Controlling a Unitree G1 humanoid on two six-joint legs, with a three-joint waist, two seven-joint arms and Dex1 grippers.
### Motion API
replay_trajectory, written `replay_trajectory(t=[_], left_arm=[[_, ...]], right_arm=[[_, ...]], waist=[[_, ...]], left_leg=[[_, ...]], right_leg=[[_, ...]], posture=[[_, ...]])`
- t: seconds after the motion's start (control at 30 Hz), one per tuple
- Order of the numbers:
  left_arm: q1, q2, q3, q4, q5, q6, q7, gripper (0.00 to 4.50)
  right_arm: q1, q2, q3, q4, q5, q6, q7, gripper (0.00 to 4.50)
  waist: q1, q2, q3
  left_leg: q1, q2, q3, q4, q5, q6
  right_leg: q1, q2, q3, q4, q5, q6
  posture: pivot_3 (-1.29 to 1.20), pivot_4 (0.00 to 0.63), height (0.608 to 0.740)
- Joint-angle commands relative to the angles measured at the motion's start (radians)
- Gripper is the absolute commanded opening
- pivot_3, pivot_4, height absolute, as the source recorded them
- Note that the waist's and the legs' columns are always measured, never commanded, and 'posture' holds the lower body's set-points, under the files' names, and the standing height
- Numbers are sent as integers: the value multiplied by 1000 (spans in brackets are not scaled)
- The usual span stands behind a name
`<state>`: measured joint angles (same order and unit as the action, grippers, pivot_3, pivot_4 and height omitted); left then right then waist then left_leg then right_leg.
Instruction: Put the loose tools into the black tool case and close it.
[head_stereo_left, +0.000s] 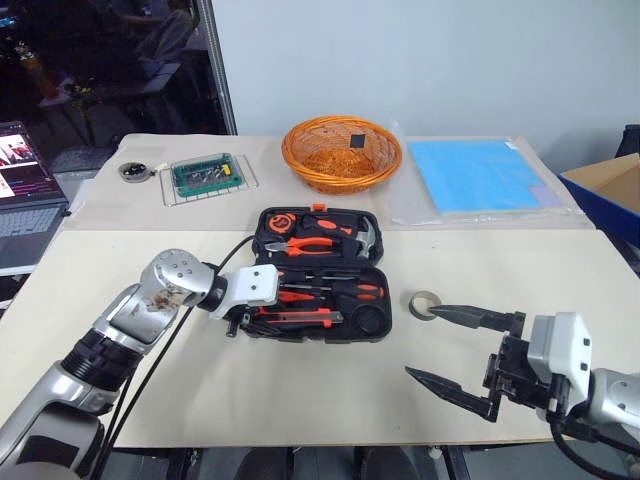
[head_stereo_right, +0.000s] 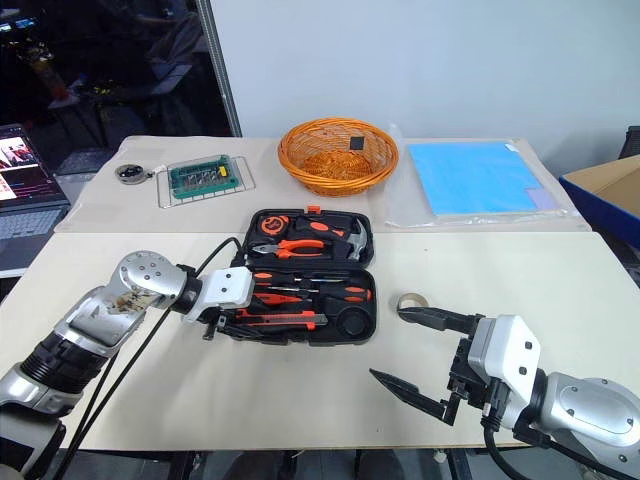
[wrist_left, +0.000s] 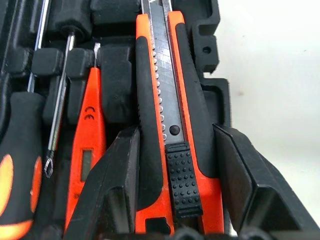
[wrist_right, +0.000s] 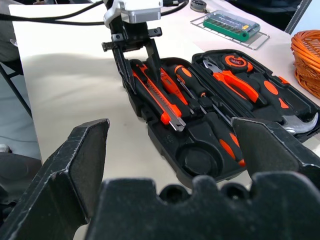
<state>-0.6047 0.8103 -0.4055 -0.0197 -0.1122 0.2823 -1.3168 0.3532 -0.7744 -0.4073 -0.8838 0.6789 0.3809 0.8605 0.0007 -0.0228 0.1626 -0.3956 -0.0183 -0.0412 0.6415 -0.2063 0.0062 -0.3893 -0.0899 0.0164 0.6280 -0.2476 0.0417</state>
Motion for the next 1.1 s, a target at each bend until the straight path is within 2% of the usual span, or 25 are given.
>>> replay_trajectory(t=[0.03, 0.27, 0.5, 0.6, 0.67, 0.7, 0.73, 0.87, 0.9, 1.03, 1.1], left_arm=[[-20, -29, -22, 60, 40, -79, -27, 2010], [-9, -83, -41, 137, 63, -124, -68, 2010], [-31, -109, 6, 181, 61, -153, -39, 4131], [-36, -93, 115, 115, -81, -40, -84, 4131], [-43, -98, 222, 54, -238, 130, -81, 4131], [-46, -106, 262, 36, -294, 210, -57, 3584], [-29, -105, 303, 11, -340, 271, -32, 3367], [52, -121, 419, -64, -438, 444, 104, 1745], [89, -114, 420, -93, -428, 443, 123, 1504], [190, -128, 392, -197, -423, 446, 175, 17], [216, -150, 354, -217, -386, 432, 219, 17]], right_arm=[[-3, -22, -31, -42, 38, 11, -6, 4500], [-15, -40, -32, -53, 68, 30, -23, 4500], [-12, -46, -38, -43, 63, 22, -19, 4500], [-16, -46, -44, -49, 74, 27, -27, 4500], [-23, -50, -54, -40, 89, 26, -19, 4500], [-22, -52, -57, -34, 87, 23, -11, 4500], [-18, -58, -63, -30, 79, 20, 1, 4500], [-21, -67, -89, -29, 94, 30, 4, 4500], [-21, -69, -92, -29, 98, 32, 4, 4500], [-27, -66, -60, -25, 96, 34, -1, 4500], [-49, -66, -49, -16, 108, 36, -6, 4500]], waist=[[3, 0, 0], [5, 1, -1], [3, 2, -1], [1, 1, -1], [-1, 1, 0], [-2, 0, 0], [-2, 0, 0], [-5, 1, -1], [-7, 1, -1], [-10, 1, 0], [-2, 0, 0]], left_leg=[[0, 0, -1, 0, 0, 0], [1, 0, -1, 0, 0, 0], [1, 0, -1, 0, -1, 1], [1, 0, -1, 0, -1, 1], [0, 0, -1, 1, -1, 1], [0, 0, -2, 1, -1, 1], [-1, 0, -3, 2, -1, 1], [1, 0, -3, 2, -1, 1], [1, 0, -3, 2, -1, 1], [2, 0, -3, 2, -1, 1], [2, 0, -3, 2, -1, 1]], right_leg=[[0, 0, 0, 0, 0, 0], [1, 0, 0, 0, 0, 0], [1, 0, 0, 0, 0, 0], [1, 0, 0, 0, 0, 0], [1, 0, 0, 1, 0, 0], [0, 0, 0, 1, 0, 0], [0, 0, -1, 1, 0, 0], [2, 0, -1, 1, 0, 1], [2, 0, -1, 1, 0, 1], [2, 0, 0, 2, 0, 0], [2, 0, 0, 2, 0, 0]], posture=[[0, 150, 740], [0, 150, 740], [0, 150, 740], [0, 150, 740], [0, 150, 740], [0, 150, 740], [0, 150, 740], [0, 150, 740], [0, 150, 740], [0, 150, 740], [0, 150, 740]])
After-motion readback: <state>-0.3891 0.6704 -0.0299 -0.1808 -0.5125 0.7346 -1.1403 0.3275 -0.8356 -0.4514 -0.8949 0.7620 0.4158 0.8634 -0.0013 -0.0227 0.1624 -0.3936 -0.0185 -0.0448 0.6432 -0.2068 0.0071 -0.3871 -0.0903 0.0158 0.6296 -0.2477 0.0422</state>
